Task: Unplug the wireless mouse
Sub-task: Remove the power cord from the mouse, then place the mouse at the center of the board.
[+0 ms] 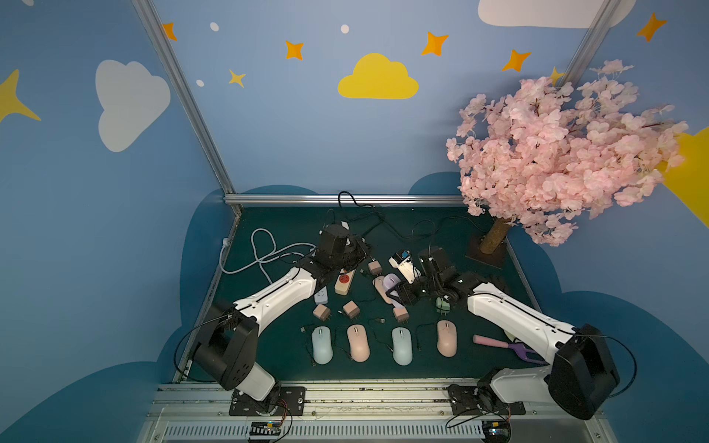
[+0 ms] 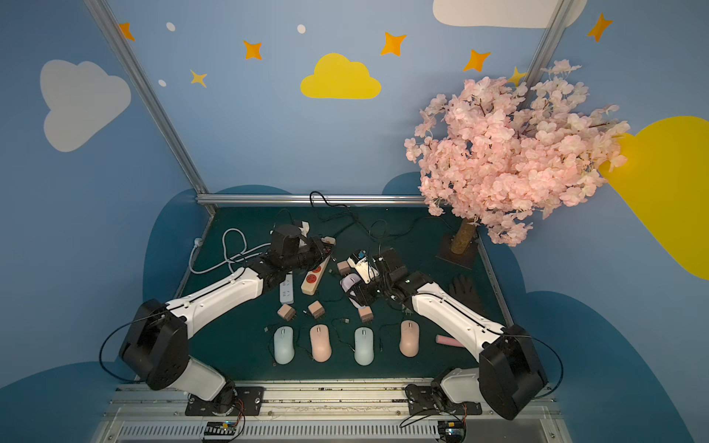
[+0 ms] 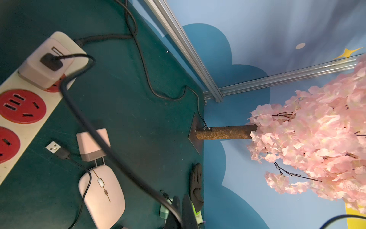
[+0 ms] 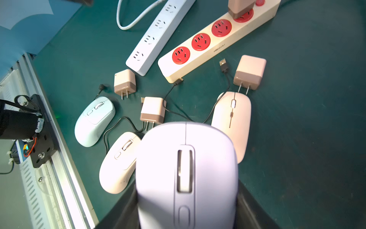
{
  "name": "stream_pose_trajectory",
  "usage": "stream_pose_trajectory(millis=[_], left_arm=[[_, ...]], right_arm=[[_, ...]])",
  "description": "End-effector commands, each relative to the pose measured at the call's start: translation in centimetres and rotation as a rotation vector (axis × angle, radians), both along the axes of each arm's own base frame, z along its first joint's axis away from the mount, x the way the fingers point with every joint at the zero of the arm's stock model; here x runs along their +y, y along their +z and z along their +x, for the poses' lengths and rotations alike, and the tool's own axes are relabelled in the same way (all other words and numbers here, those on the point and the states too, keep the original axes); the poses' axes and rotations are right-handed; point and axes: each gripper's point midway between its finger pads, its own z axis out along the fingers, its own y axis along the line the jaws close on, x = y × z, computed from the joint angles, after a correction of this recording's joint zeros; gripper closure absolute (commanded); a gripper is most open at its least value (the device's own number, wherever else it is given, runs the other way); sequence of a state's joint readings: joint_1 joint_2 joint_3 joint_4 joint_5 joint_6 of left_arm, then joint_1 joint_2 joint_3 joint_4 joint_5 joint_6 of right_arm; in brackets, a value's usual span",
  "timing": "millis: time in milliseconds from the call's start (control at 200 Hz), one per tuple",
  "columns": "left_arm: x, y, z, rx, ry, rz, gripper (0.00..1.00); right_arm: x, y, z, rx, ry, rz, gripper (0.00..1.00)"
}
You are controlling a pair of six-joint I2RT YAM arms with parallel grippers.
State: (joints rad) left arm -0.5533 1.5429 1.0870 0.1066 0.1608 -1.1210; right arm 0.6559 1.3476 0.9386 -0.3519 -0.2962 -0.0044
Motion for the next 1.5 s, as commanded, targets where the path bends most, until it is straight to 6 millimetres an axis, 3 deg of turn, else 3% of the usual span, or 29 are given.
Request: stream_pose_trajectory(millis=[0, 220, 581, 956, 1251, 1497], left_arm=[[-0.4, 3.0, 0.0, -0.094, -0.040, 0.010, 0.96], [-0.2, 2.4, -2.0, -0.141, -0.193, 0.188, 0.96], [2.0, -2.3, -6.0, -0.048, -0.375, 0.408, 0.96], [5.1, -4.3, -7.7, 0.019, -0.381, 0.366, 0.96], [5.7, -4.6, -8.3, 0.038, -0.400, 0.355, 0.96], [6.0, -5.0, -8.7, 0.052, -0.403, 0.352, 0.96]], right_arm=[[-0.5, -0.1, 0.0, -0.001, -0.027, -0.030, 1.00], [-1.7, -0.3, 1.2, 0.036, -0.162, -0.085, 1.00], [-4.9, -2.6, 4.2, 0.148, -0.340, -0.226, 1.00], [-8.5, -5.2, 8.5, 0.275, -0.443, -0.326, 1.00], [-10.2, -7.8, 12.3, 0.352, -0.498, -0.369, 1.00], [-10.5, -10.7, 14.1, 0.408, -0.528, -0.418, 1.00]])
